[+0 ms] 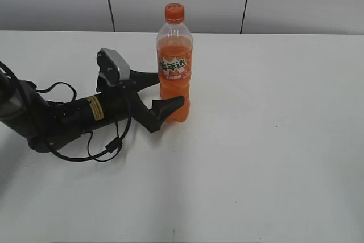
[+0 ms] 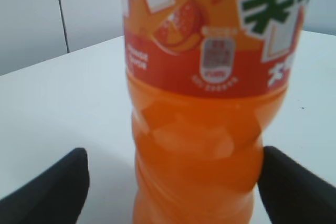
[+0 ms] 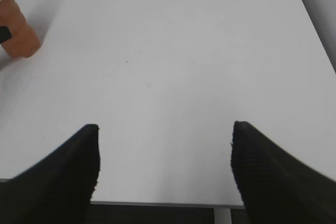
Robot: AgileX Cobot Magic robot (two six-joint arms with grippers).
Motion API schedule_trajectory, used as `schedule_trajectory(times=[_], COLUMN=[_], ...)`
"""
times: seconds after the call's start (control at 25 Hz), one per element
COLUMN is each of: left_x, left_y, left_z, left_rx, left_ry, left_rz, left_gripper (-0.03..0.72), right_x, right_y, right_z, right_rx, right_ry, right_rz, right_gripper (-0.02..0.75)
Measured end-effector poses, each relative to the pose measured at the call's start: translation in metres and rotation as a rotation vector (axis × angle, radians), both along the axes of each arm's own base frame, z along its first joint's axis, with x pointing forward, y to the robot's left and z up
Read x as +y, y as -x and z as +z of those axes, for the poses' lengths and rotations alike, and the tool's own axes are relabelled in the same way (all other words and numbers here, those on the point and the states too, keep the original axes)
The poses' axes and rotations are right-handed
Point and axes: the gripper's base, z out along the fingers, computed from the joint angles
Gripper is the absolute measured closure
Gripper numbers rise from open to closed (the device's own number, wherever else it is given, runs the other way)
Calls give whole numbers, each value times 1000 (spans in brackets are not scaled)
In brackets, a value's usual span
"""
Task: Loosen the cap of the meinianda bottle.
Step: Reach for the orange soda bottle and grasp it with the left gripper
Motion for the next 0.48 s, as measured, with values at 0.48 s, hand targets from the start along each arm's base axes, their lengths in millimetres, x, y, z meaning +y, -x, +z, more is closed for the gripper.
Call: schedule_trajectory(times=[0.48], left_x=[-27], left_y=[-7], left_z=[4], left_rx=[-13], left_ry=[-55], left_rz=[-7], left_gripper=[97], right_x=[0], right_y=[0], right_z=[0], right_rx=[0], right_ry=[0], right_rz=[0], right_gripper=[153])
